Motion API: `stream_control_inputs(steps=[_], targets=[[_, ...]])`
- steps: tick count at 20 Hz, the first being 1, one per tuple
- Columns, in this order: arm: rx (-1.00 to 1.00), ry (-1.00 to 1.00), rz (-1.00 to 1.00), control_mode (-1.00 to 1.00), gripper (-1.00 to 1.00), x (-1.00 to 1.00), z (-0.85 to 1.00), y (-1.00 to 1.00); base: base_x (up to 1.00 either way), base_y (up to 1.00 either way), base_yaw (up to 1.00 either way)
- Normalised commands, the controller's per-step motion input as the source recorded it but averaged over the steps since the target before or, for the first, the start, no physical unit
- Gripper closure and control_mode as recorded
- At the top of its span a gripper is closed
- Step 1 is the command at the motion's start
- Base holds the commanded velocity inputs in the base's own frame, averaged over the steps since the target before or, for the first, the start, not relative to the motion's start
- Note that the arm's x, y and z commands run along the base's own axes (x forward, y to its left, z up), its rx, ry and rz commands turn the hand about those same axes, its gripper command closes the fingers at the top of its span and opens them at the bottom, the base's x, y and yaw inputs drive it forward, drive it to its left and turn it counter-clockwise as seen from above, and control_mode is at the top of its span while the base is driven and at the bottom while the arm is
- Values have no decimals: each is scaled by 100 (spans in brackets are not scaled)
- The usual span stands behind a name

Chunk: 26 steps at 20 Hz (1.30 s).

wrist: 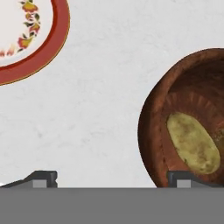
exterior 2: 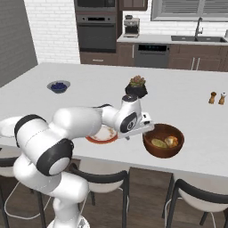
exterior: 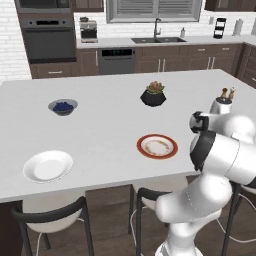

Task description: Pick the chicken drumstick and potato from their plates and place them in the bowl. Then put the bowl in the fridge.

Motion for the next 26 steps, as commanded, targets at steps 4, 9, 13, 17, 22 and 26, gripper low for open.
stream_control_inputs(steps=[4, 9, 13, 17, 22, 26], targets=[[-3, 0, 0, -100, -100, 20, -6, -7, 0, 0, 0], [-4, 0, 0, -100, -100, 9, -4, -16, 0, 0, 0], [-2, 0, 0, -100, -100, 1, -1, -31, 0, 0, 0], [0, 0, 0, -100, -100, 25, -11, -25, 0, 0, 0], [0, 0, 3, -100, -100, 32, -22, -1, 0, 0, 0], [0, 0, 4, -100, -100, 21, -25, -2, 0, 0, 0]])
